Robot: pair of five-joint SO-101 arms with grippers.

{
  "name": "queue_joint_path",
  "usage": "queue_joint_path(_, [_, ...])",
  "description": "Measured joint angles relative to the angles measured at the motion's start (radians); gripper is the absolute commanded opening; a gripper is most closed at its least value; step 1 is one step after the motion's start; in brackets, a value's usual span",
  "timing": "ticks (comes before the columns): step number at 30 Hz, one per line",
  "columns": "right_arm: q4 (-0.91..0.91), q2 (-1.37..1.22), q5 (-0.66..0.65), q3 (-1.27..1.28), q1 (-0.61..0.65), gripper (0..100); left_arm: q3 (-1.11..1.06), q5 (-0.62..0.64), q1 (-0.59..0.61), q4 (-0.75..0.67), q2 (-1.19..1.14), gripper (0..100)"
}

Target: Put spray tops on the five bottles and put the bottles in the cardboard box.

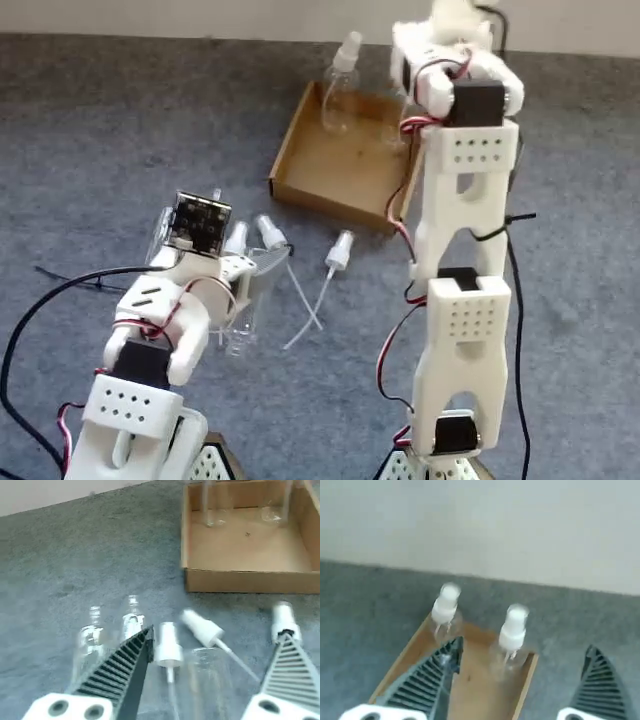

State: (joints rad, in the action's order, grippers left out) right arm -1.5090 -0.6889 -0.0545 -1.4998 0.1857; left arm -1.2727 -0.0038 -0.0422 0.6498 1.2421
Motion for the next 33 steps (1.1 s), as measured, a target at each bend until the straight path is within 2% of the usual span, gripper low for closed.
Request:
queue_joint_path(4, [-0.221,0.0,0.0,-0.08,0.1,30.7,0.048,0.0,0.213,0.029,-0.002,34])
queue_joint_path(6, [-0.232,0.002,0.025,-0.095,0.135,30.7,0.061,-0.015,0.347,0.066,-0.002,34])
queue_joint_path(9, [-0.239,0.002,0.052,-0.066,0.195,30.7,0.074,-0.123,0.549,0.081,-0.002,34])
queue_joint_path(15, [-0.239,0.069,0.023,0.17,0.382,30.7,0.071,-0.305,0.907,0.028,-0.002,34])
queue_joint_path(17, [-0.239,0.144,-0.092,0.321,0.428,30.7,0.046,-0.353,0.971,-0.021,0.0,34])
queue_joint_path(20, [-0.239,0.264,-0.364,0.601,0.47,30.7,0.006,-0.423,1.019,-0.077,0.0,34])
queue_joint_path(23, [-0.238,0.361,-0.657,0.902,0.494,30.7,-0.018,-0.48,1.033,-0.104,0.0,34])
queue_joint_path(26, [-0.195,0.45,-0.882,1.157,0.511,30.7,-0.029,-0.523,1.033,-0.109,-0.002,34])
queue_joint_path(30, [-0.025,0.557,-1.056,1.422,0.543,30.7,-0.034,-0.548,1.033,-0.115,-0.002,34])
queue_joint_path(33, [0.143,0.623,-1.099,1.599,0.577,30.7,-0.035,-0.548,1.033,-0.115,-0.002,34])
